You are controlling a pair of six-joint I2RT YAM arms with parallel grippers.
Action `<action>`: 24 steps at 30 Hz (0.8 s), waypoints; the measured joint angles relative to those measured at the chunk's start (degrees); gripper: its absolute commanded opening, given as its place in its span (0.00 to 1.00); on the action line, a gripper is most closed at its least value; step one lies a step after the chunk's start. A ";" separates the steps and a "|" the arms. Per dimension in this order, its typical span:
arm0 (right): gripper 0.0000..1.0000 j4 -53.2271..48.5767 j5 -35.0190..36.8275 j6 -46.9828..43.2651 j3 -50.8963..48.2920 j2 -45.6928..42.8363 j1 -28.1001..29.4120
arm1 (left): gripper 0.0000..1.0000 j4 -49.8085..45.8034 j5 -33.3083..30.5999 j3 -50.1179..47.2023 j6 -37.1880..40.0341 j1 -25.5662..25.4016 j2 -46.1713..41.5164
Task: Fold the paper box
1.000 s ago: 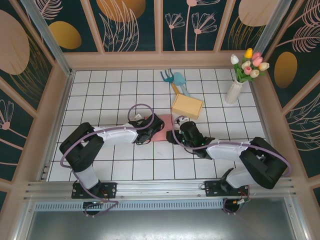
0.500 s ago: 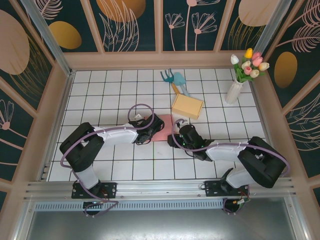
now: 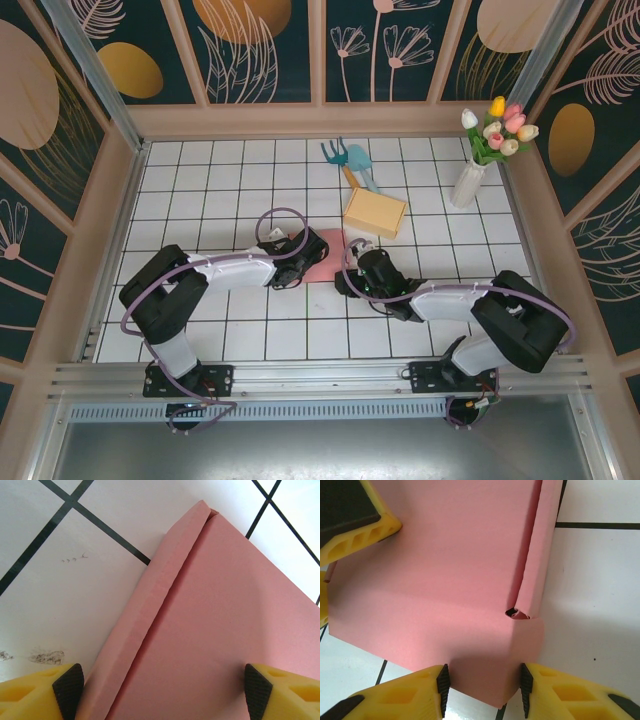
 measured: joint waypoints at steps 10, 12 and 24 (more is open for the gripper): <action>0.41 0.02 -0.76 -3.06 0.00 -0.07 0.00 | 0.82 0.00 -0.17 0.00 0.02 0.00 0.04; 0.41 -0.02 -1.09 -3.43 0.00 -0.22 0.00 | 0.82 -0.02 -0.39 0.00 0.11 0.00 0.04; 0.41 -0.68 -4.15 -4.72 0.02 -1.55 0.00 | 0.82 -0.31 -1.03 0.00 0.90 0.04 0.04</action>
